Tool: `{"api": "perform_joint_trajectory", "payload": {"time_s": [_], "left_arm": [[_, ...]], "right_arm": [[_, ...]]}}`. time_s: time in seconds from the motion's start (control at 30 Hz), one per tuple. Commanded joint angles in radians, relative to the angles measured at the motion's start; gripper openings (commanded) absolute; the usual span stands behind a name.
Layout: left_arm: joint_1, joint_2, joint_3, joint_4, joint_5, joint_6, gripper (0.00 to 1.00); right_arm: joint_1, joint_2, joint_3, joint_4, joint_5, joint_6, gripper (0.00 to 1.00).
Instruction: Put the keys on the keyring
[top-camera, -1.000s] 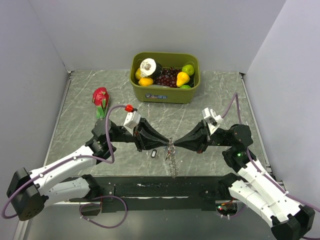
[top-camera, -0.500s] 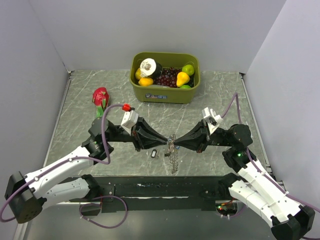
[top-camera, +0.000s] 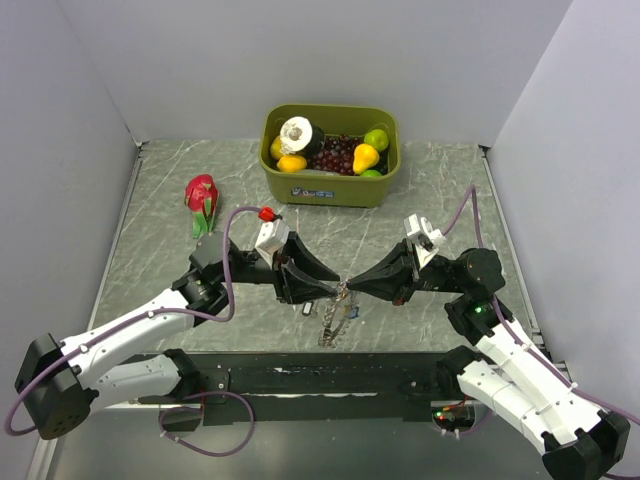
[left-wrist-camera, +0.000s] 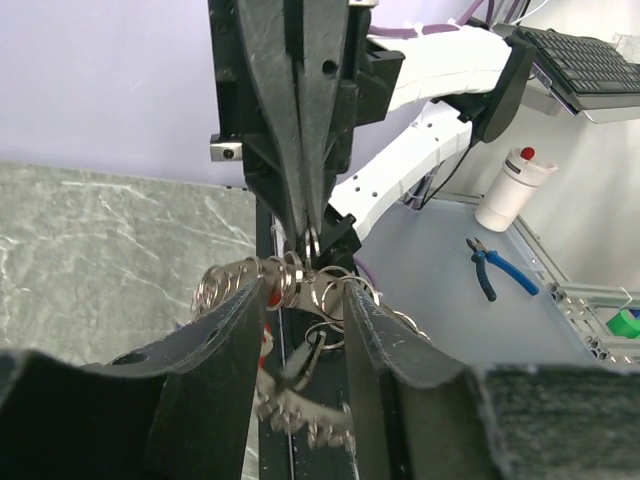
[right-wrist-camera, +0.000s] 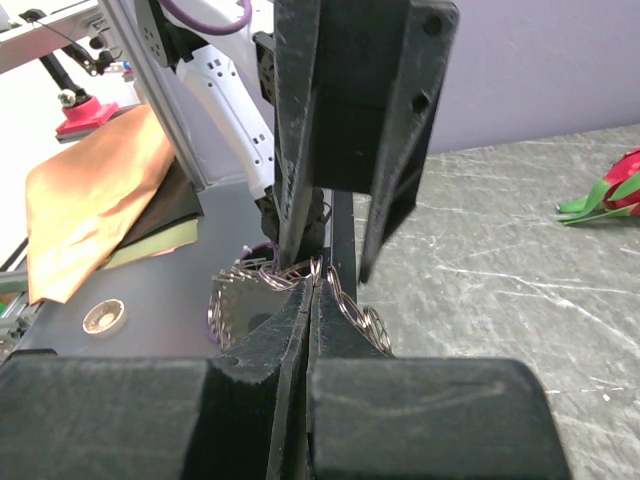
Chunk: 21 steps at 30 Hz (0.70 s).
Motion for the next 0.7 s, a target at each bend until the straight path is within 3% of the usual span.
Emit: {"api": "perform_joint_trajectory", "payload": {"time_s": [0.0, 0.23, 0.47, 0.67], "left_arm": [[0.002, 0.009, 0.004, 0.079, -0.001, -0.023, 0.43], [0.002, 0.014, 0.010, 0.109, 0.000, -0.038, 0.38], [0.004, -0.016, 0.023, 0.067, -0.032, -0.018, 0.44], [0.004, -0.050, 0.038, 0.024, -0.025, -0.008, 0.43]], "right_arm": [[0.005, -0.021, 0.017, 0.063, 0.001, 0.003, 0.00], [0.006, -0.032, 0.012, 0.056, 0.003, -0.003, 0.00], [0.005, -0.032, 0.006, 0.050, 0.009, -0.011, 0.00], [0.005, -0.024, 0.003, 0.071, 0.003, -0.002, 0.00]]}}
